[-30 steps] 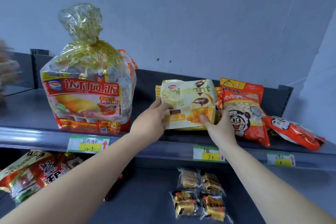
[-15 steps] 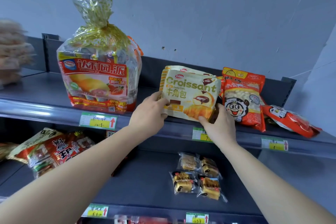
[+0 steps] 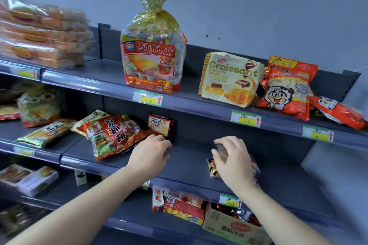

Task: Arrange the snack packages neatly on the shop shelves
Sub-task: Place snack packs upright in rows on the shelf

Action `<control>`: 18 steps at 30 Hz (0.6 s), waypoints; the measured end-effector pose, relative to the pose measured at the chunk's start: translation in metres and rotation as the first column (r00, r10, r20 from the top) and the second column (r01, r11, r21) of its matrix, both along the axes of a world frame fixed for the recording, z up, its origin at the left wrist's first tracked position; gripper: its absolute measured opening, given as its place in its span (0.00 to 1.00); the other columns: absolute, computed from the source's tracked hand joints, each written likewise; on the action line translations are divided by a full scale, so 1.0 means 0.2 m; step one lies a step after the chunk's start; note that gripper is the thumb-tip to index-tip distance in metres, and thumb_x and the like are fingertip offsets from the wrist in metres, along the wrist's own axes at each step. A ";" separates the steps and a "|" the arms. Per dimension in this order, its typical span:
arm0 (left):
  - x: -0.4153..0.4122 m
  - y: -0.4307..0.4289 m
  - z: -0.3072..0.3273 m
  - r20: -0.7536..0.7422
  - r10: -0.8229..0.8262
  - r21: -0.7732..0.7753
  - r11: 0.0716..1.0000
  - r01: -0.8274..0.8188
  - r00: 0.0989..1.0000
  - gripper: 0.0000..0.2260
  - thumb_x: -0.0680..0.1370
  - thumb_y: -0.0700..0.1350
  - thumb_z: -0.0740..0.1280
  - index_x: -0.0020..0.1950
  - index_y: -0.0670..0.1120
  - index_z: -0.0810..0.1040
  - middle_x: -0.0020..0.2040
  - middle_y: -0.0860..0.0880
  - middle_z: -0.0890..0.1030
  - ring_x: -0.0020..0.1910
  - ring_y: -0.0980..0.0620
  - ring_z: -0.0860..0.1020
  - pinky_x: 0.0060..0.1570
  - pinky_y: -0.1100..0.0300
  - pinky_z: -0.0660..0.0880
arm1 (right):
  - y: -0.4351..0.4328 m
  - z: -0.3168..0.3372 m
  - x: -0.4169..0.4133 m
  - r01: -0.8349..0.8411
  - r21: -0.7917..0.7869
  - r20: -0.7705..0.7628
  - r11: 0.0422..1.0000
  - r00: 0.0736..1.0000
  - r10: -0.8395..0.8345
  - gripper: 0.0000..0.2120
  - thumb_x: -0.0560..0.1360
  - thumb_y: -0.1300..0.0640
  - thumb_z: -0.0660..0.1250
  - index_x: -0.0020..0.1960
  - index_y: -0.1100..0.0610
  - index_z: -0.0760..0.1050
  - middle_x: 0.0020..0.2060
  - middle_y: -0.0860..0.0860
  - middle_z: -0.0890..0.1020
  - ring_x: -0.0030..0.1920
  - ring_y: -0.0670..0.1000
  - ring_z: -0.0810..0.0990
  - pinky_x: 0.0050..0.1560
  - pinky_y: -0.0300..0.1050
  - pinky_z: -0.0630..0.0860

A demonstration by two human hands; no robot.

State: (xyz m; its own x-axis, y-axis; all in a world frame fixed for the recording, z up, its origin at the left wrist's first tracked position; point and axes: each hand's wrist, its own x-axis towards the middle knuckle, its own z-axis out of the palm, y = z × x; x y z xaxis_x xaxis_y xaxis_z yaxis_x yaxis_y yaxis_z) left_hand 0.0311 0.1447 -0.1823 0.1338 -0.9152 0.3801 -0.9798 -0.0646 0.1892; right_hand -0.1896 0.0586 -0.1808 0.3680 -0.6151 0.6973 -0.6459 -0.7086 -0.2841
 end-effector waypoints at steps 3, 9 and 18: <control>0.12 0.09 -0.13 0.081 0.053 0.117 0.991 -0.062 0.995 0.12 0.79 0.48 0.61 0.62 0.53 0.76 0.59 0.54 0.76 0.60 0.51 0.72 0.51 0.57 0.73 | 0.04 -0.13 0.10 -0.008 0.078 -0.092 0.997 0.996 0.015 0.07 0.72 0.57 0.72 0.50 0.53 0.80 0.47 0.46 0.79 0.51 0.49 0.75 0.49 0.40 0.72; 0.41 0.15 -0.30 0.086 0.164 0.226 0.958 -0.179 0.983 0.13 0.78 0.47 0.62 0.61 0.50 0.77 0.57 0.51 0.77 0.60 0.48 0.72 0.53 0.54 0.74 | -0.03 -0.32 0.38 0.029 0.276 -0.210 0.961 0.977 0.030 0.08 0.76 0.50 0.66 0.54 0.49 0.77 0.52 0.44 0.78 0.57 0.47 0.73 0.53 0.41 0.72; 1.00 -0.03 -0.53 0.091 0.237 0.379 0.890 -0.254 0.967 0.11 0.79 0.47 0.61 0.60 0.51 0.76 0.59 0.51 0.73 0.61 0.48 0.70 0.51 0.55 0.73 | -0.23 -0.54 1.04 0.067 0.491 -0.285 0.868 0.954 0.087 0.09 0.76 0.48 0.66 0.55 0.48 0.76 0.54 0.44 0.76 0.59 0.46 0.71 0.49 0.41 0.73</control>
